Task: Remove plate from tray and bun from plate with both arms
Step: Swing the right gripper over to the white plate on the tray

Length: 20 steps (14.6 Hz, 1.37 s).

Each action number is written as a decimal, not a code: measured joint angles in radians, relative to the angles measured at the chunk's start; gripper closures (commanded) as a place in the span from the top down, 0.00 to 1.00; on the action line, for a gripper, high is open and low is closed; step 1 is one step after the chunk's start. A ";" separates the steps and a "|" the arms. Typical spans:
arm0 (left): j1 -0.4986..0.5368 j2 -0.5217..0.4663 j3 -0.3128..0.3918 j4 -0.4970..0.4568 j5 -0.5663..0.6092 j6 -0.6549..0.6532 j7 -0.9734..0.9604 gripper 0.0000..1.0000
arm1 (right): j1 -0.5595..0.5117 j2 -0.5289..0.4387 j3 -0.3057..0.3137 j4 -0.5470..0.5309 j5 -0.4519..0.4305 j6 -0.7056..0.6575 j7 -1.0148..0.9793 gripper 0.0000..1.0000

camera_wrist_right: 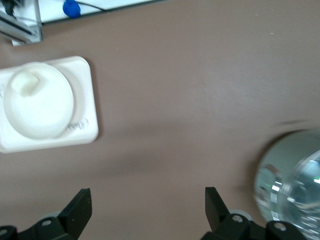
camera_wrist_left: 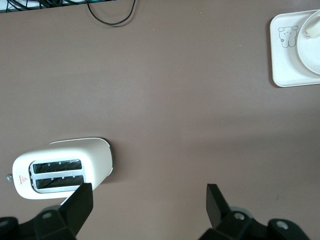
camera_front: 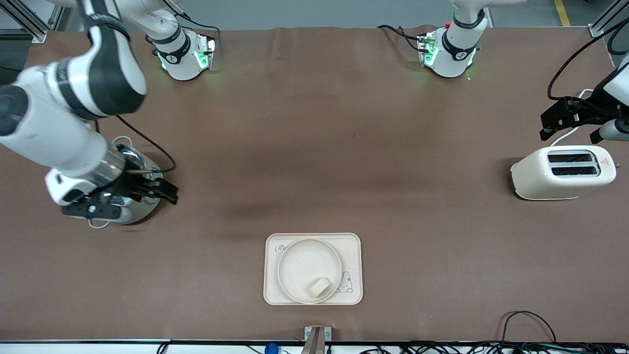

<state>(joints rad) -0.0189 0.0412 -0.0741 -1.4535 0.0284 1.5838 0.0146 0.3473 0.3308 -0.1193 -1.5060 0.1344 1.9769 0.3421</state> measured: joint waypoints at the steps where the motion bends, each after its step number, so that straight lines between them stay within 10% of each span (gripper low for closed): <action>1: 0.000 0.000 0.000 0.000 0.000 0.000 0.000 1.00 | 0.026 0.026 0.001 0.000 0.000 0.046 0.044 1.00; 11: -0.001 0.000 0.000 0.001 0.000 0.000 0.000 1.00 | 0.188 0.381 0.001 0.030 0.000 0.567 0.375 1.00; 20: 0.000 0.000 0.000 0.002 0.000 -0.001 0.000 1.00 | 0.187 0.735 -0.010 0.433 -0.001 0.660 0.418 0.88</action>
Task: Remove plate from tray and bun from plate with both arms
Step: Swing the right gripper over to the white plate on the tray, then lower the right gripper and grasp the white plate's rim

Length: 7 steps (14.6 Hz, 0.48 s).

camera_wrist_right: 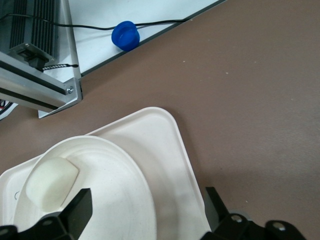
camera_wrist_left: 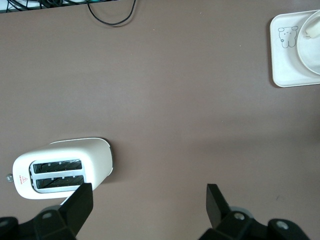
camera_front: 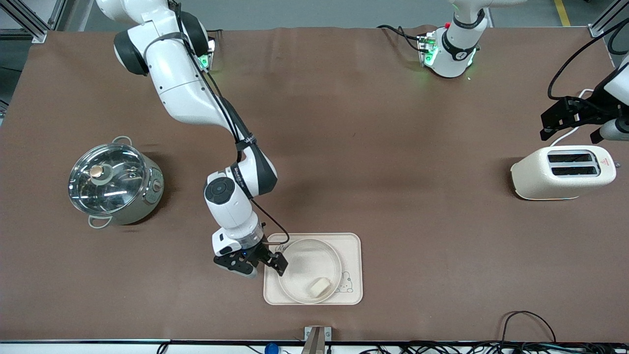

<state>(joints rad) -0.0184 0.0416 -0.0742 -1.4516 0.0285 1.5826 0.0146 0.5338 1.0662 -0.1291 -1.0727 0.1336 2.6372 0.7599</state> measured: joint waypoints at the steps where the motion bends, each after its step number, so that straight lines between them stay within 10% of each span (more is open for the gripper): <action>1: 0.000 0.000 0.000 0.000 0.000 0.000 0.000 1.00 | 0.002 0.006 0.000 0.005 0.000 -0.001 -0.009 0.82; 7: 0.000 0.000 0.000 0.000 0.000 -0.012 0.000 1.00 | 0.012 0.038 0.000 0.007 -0.003 -0.002 -0.068 0.53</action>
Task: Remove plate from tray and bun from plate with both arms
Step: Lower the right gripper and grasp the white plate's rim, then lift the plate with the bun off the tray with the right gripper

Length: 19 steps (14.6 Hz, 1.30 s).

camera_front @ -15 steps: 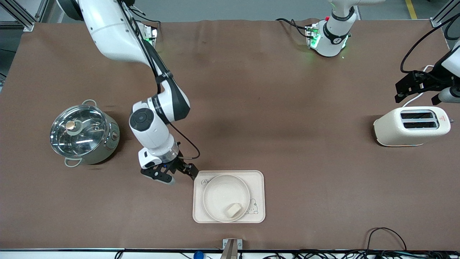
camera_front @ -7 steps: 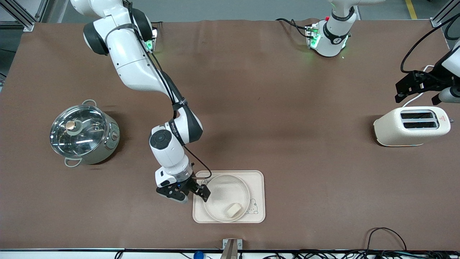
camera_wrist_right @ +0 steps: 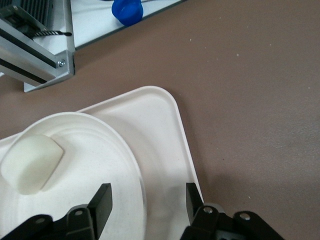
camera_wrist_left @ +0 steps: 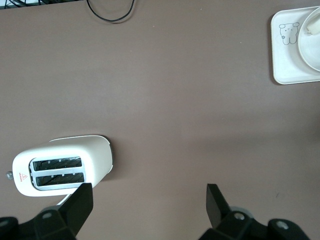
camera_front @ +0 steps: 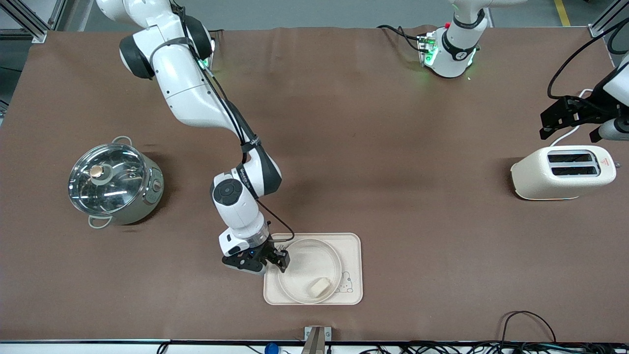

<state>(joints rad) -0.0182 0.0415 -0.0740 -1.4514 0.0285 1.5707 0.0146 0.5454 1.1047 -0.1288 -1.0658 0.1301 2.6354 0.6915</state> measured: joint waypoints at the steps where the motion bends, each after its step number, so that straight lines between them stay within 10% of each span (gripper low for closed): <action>1: 0.000 0.000 0.000 0.000 0.000 0.000 0.000 1.00 | 0.000 0.005 0.000 0.000 -0.001 0.000 -0.008 0.52; 13: -0.001 0.000 0.000 0.000 0.004 -0.001 0.000 1.00 | 0.001 0.046 0.000 0.013 -0.002 0.064 -0.039 0.39; 19: -0.001 0.000 0.000 0.000 0.004 -0.002 0.000 1.00 | 0.002 0.056 0.002 0.023 -0.002 0.079 -0.039 0.04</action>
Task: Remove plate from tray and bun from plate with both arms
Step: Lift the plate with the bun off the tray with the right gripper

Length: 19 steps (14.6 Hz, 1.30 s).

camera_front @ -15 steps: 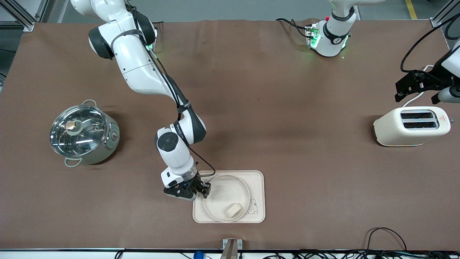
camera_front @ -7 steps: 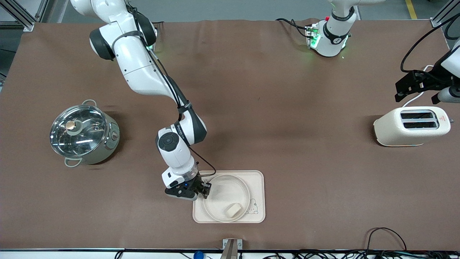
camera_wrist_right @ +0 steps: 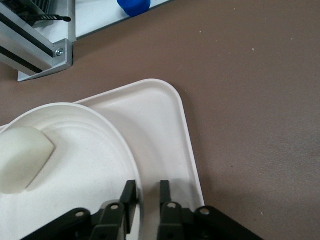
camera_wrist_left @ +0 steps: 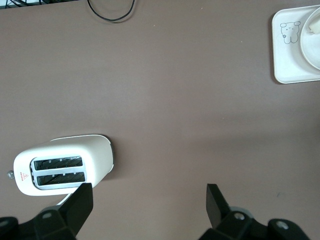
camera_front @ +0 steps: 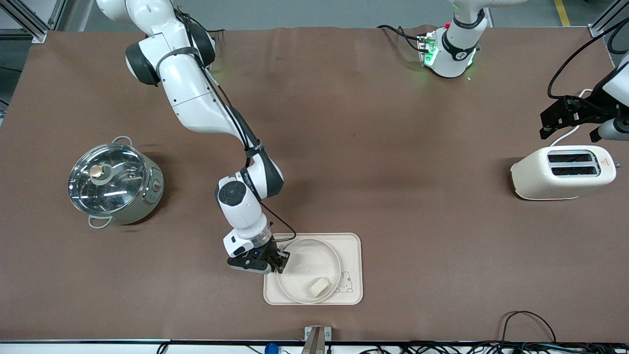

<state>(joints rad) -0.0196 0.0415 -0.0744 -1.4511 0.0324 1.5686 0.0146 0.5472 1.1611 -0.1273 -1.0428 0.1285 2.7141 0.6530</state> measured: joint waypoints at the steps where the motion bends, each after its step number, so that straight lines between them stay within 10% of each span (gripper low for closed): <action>1: 0.000 0.000 0.000 0.000 0.000 0.000 0.000 1.00 | 0.000 0.000 0.000 0.002 0.000 0.002 0.000 0.02; 12: 0.004 0.000 0.001 0.000 0.000 -0.017 0.000 1.00 | -0.017 -0.029 0.075 -0.020 0.004 0.078 0.002 0.01; 19: 0.002 0.000 0.000 0.000 0.007 -0.056 -0.001 1.00 | -0.013 -0.290 0.213 -0.532 0.002 0.409 -0.006 0.01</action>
<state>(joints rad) -0.0176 0.0420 -0.0740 -1.4511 0.0395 1.5125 0.0139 0.5339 0.8713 0.0855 -1.5744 0.1310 3.1232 0.6470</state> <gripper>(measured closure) 0.000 0.952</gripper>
